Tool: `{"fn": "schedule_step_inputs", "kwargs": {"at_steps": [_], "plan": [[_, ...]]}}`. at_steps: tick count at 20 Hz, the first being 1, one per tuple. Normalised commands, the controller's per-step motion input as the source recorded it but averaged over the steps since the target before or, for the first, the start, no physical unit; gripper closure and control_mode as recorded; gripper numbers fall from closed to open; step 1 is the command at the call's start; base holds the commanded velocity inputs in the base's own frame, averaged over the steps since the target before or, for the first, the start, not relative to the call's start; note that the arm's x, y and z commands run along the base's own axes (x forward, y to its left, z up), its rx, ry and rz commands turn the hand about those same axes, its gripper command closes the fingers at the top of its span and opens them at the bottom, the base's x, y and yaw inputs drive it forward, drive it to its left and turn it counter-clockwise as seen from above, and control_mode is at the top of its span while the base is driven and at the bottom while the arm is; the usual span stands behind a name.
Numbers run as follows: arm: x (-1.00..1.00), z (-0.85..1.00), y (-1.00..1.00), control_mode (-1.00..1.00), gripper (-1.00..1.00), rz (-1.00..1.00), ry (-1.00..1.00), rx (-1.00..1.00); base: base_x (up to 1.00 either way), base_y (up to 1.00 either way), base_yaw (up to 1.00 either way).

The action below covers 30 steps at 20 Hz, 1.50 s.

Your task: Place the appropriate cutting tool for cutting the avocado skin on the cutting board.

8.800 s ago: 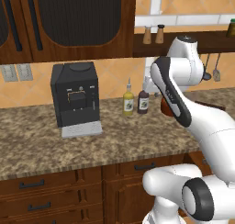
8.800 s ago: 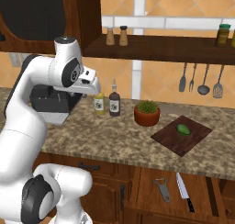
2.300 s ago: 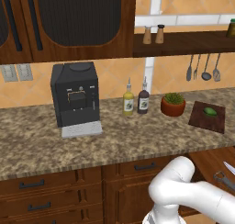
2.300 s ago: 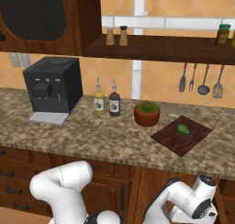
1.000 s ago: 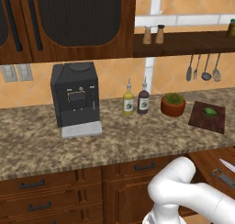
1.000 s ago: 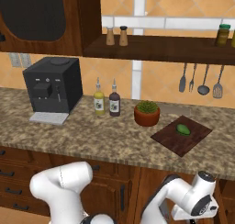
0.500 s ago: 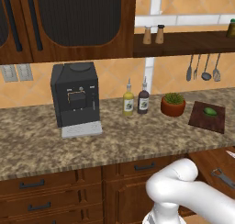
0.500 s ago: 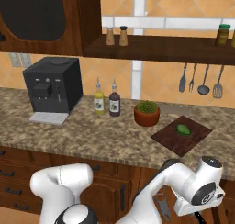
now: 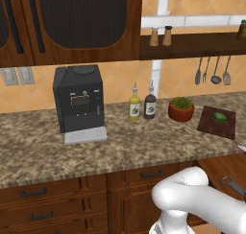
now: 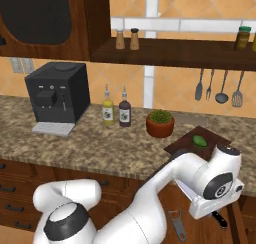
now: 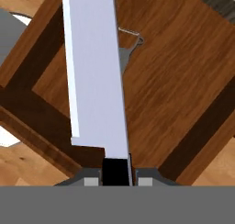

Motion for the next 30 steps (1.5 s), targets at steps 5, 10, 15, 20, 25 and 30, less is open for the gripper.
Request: {"fn": "schedule_step_inputs", "kwargs": {"at_steps": [5,10,15,20,25,30], "plan": [[0.46,0.42,0.14,-1.00,1.00,0.01,-0.07,-0.01,0.00,0.00,0.00],[0.76,0.42,0.00,-1.00,1.00,0.03,-0.09,0.00,0.00,0.00,0.00],[0.77,0.04,0.00,-1.00,1.00,0.05,-0.13,0.00,0.00,0.00,0.00],[0.54,-0.21,0.12,-1.00,1.00,0.07,-0.26,-0.02,0.00,0.00,0.00],[0.71,-0.26,0.02,-1.00,1.00,0.02,-0.13,-0.02,0.00,0.00,0.00],[0.74,-0.28,0.06,-1.00,1.00,0.01,0.01,-0.01,0.00,0.00,0.00]]}}
